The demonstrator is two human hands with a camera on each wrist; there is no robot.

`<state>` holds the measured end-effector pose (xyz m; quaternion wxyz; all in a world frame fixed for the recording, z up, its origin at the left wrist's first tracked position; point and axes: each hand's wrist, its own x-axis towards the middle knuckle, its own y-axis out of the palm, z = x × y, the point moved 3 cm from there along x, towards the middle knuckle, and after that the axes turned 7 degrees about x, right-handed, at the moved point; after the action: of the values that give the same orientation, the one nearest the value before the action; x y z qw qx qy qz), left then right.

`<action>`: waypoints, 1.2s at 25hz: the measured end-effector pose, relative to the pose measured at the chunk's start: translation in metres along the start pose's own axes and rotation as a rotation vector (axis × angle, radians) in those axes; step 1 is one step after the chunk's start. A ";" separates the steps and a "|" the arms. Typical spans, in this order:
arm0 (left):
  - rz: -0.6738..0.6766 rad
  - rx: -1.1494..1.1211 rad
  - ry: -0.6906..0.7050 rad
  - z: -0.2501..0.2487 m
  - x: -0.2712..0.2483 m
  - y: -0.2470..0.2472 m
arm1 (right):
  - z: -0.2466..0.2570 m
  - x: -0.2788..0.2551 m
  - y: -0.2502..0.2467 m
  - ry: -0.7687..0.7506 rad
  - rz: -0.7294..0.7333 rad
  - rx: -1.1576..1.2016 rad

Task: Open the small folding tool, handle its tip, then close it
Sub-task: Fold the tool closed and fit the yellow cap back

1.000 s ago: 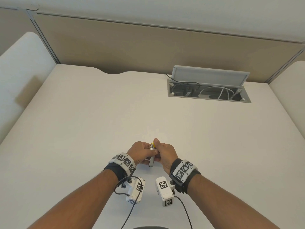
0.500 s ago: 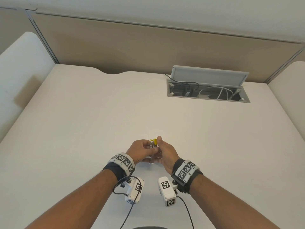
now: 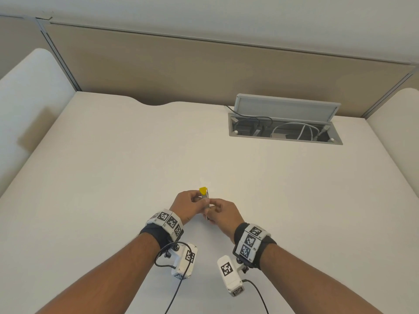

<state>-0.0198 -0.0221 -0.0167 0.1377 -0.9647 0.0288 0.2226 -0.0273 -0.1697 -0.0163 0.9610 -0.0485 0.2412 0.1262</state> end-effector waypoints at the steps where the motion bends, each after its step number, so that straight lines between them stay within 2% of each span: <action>1: 0.005 0.009 0.010 -0.001 0.001 0.001 | 0.001 0.003 -0.002 0.005 -0.022 -0.045; 8: -0.026 -0.051 -0.045 -0.008 0.007 0.000 | 0.023 0.029 -0.020 0.059 -0.073 -0.251; 13: -0.063 0.146 -0.059 -0.004 0.013 -0.010 | 0.054 0.052 -0.038 0.027 -0.263 -0.622; 17: -0.076 0.183 -0.092 0.003 0.015 -0.019 | 0.066 0.067 -0.047 0.056 -0.367 -0.843; 30: -0.073 0.208 -0.082 0.005 0.013 -0.017 | 0.066 0.076 -0.043 0.090 -0.419 -0.895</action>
<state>-0.0081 -0.0039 -0.0224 0.2461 -0.9357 0.0107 0.2525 0.0791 -0.1841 0.0071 0.8392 -0.5092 0.1898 0.0192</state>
